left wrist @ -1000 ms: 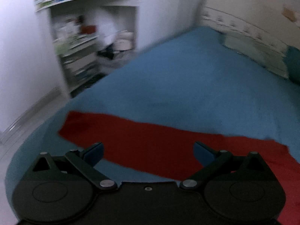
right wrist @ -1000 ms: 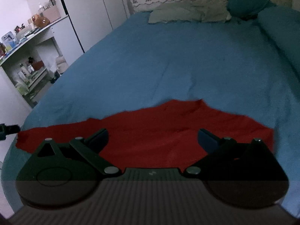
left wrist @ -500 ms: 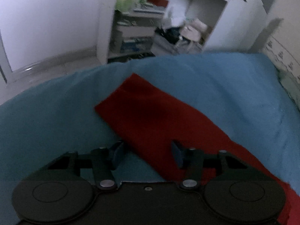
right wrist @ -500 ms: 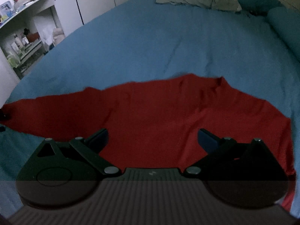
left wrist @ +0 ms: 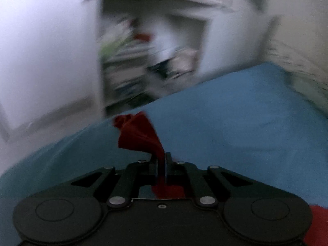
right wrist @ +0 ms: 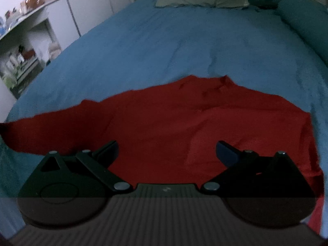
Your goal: Fold small clothes
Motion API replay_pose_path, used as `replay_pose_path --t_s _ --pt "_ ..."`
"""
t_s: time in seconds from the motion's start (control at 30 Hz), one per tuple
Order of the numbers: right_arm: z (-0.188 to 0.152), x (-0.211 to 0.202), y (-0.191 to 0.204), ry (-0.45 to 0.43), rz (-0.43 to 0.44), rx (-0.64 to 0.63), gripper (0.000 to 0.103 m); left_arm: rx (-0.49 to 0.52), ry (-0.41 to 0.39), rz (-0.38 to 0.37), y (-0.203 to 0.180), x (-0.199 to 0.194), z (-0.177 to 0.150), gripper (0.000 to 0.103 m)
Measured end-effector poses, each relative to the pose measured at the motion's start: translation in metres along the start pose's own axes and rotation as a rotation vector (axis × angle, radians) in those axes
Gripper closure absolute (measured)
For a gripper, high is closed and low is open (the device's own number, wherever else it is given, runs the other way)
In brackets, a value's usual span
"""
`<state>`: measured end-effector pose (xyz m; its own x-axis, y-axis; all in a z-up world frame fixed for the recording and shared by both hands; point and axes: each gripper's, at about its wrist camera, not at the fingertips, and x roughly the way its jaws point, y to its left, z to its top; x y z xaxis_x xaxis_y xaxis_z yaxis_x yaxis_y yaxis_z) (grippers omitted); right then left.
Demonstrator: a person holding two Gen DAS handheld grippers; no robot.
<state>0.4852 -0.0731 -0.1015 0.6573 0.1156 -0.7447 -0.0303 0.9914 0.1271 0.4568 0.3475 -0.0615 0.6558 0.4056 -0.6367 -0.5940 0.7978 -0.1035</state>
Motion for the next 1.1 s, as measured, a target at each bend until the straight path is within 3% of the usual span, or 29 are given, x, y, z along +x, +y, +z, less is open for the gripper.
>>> replay_pose_path --t_s 0.13,0.23,0.37,0.47,0.63,0.73,0.8,0.87,0.97,1.1 --pt "0.003 -0.015 -0.03 -0.018 -0.019 0.062 0.0 0.188 -0.1 -0.18 -0.088 -0.061 -0.001 0.098" --pt "0.004 -0.029 -0.06 -0.045 -0.038 0.106 0.0 0.266 -0.12 -0.332 -0.153 -0.097 -0.016 0.098" --pt "0.004 -0.047 -0.103 -0.082 -0.075 0.168 0.0 0.354 -0.045 -0.532 -0.248 -0.123 -0.067 0.098" --pt "0.001 -0.054 -0.134 -0.097 -0.113 0.209 0.0 0.447 0.045 -0.628 -0.305 -0.127 -0.123 0.098" --pt "-0.014 -0.047 -0.181 -0.069 -0.151 0.298 0.0 0.654 0.193 -0.659 -0.359 -0.105 -0.221 0.098" --pt "-0.024 -0.037 -0.2 -0.052 -0.139 0.343 0.0 0.723 0.188 -0.644 -0.368 -0.102 -0.246 0.095" --pt "-0.029 -0.031 -0.206 -0.044 -0.128 0.365 0.0 0.74 0.181 -0.66 -0.367 -0.108 -0.25 0.091" --pt "-0.03 -0.028 -0.211 -0.043 -0.118 0.379 0.0 0.743 0.193 -0.686 -0.363 -0.106 -0.244 0.067" --pt "-0.028 -0.026 -0.212 -0.04 -0.096 0.392 0.0 0.757 0.16 -0.665 -0.352 -0.11 -0.228 0.045" --pt "-0.014 -0.021 -0.2 -0.024 -0.039 0.374 0.0 0.721 0.13 -0.607 -0.313 -0.124 -0.197 0.032"
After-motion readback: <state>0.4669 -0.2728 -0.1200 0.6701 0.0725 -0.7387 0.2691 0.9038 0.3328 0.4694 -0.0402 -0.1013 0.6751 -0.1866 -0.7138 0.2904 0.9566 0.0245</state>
